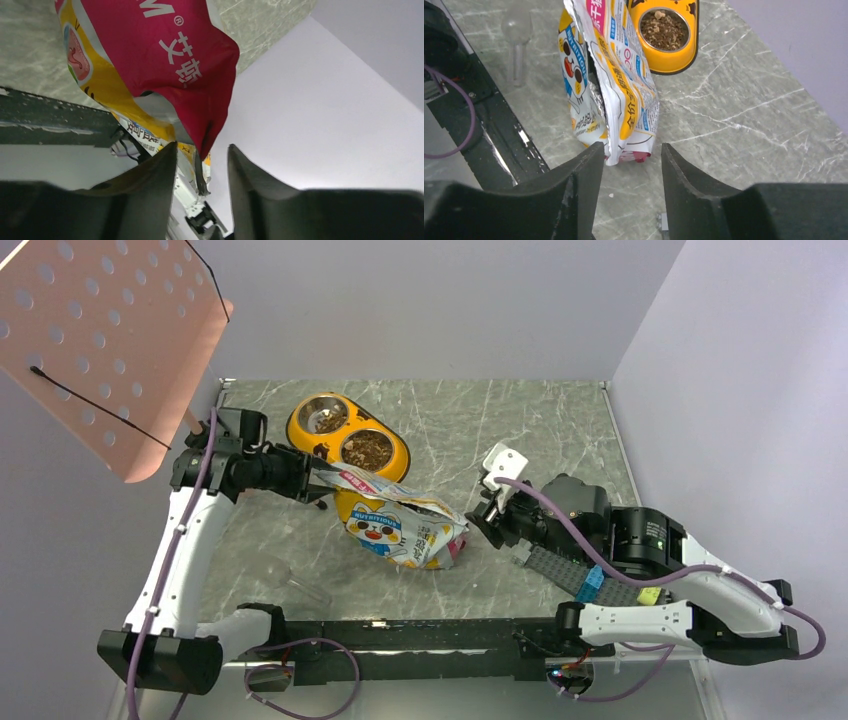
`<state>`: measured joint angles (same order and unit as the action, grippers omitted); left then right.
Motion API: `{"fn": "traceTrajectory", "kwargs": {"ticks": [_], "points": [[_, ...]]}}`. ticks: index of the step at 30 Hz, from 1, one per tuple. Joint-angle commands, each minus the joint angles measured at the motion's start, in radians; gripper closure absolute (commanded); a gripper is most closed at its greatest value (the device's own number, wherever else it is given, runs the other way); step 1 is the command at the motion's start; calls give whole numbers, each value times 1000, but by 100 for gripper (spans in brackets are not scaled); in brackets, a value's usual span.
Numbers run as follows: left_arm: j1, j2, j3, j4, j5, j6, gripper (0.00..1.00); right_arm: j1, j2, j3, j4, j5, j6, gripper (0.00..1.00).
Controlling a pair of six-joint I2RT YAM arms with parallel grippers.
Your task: Serve the pet food
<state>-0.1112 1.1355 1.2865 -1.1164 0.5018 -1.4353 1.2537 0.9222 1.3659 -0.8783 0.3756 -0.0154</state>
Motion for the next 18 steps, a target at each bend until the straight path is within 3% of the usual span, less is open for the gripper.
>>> {"fn": "traceTrajectory", "kwargs": {"ticks": [1,8,11,15,18], "points": [[5,-39,16,30,-86,5,49,-2,54,48,46,1,-35,47],[-39,-81,-12,61,-80,-24,42,-12,228,97,111,-23,-28,22],[-96,-83,-53,102,-80,-56,41,-24,323,159,126,-41,-58,17],[-136,-72,-73,136,-117,-73,47,-35,463,243,124,-38,-126,14],[-139,-55,-57,121,-151,-57,58,-34,588,342,77,-45,-175,15]]}}
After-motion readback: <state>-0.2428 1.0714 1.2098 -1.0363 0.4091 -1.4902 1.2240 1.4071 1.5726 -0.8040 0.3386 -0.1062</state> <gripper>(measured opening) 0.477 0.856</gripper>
